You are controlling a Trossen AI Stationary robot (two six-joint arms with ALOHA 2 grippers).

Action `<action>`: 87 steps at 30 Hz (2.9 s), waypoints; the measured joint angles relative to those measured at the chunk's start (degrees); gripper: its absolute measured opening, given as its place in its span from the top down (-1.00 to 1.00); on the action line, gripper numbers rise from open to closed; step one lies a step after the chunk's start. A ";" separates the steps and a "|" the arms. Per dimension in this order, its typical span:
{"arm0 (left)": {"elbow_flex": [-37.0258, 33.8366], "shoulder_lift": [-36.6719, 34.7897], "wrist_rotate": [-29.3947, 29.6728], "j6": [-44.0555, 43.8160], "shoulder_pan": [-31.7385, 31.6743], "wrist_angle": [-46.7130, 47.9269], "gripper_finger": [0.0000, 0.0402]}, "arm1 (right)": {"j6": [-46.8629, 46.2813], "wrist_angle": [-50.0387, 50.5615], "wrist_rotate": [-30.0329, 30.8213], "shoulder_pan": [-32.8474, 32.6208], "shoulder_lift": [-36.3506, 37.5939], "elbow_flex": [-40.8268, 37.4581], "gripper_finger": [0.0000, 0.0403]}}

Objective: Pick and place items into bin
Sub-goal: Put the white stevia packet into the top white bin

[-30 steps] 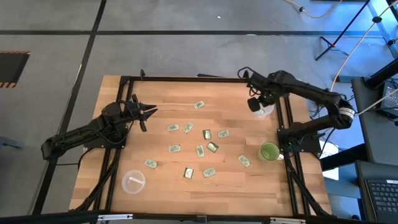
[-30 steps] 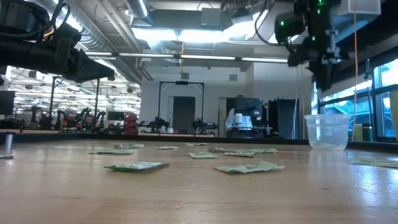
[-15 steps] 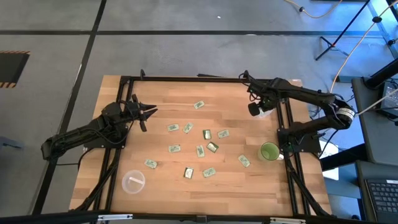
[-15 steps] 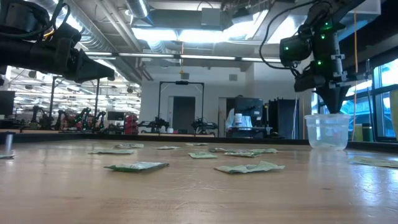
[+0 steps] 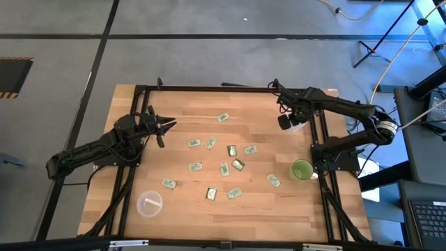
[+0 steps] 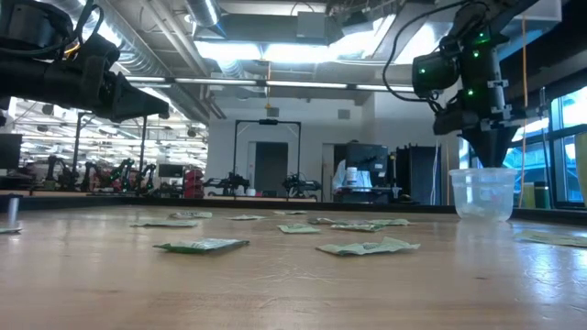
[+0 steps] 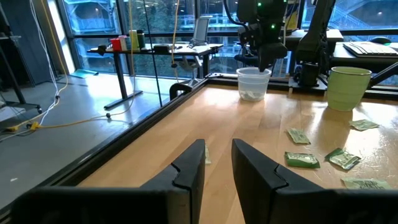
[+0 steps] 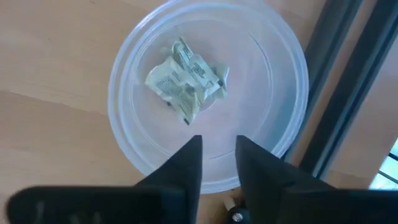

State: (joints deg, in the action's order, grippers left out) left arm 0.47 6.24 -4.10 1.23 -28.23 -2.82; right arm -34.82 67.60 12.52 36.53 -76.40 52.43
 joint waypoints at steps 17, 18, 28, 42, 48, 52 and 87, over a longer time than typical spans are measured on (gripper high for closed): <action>0.00 0.00 -0.11 -2.09 -0.02 -0.75 0.63 | 16.32 -27.81 -0.13 -18.66 6.87 8.41 0.38; 0.01 0.00 -0.64 -2.91 -0.01 -1.14 0.63 | 17.25 -29.39 -0.15 -20.29 6.69 8.11 0.38; 2.89 1.52 -22.52 -5.79 3.20 -11.46 0.63 | 24.75 -46.48 -0.09 -28.04 6.32 0.48 0.38; 19.80 27.25 -14.42 5.95 24.15 -1.59 0.38 | 26.11 -48.60 0.09 -26.88 6.34 0.30 0.38; 33.53 39.79 -5.39 5.25 31.18 24.36 0.31 | 26.08 -48.58 0.06 -26.91 6.34 0.30 0.38; 41.07 47.88 -3.96 1.53 36.18 36.71 0.35 | 26.09 -48.57 0.06 -26.91 6.34 0.30 0.38; 45.48 85.17 0.14 -13.68 53.33 44.44 0.44 | 27.43 -48.46 -0.06 -26.91 6.34 0.30 0.38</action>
State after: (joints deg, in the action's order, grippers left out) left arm 45.95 91.41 -3.96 -12.45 25.10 41.63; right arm -7.39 19.14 12.46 9.63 -70.06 52.73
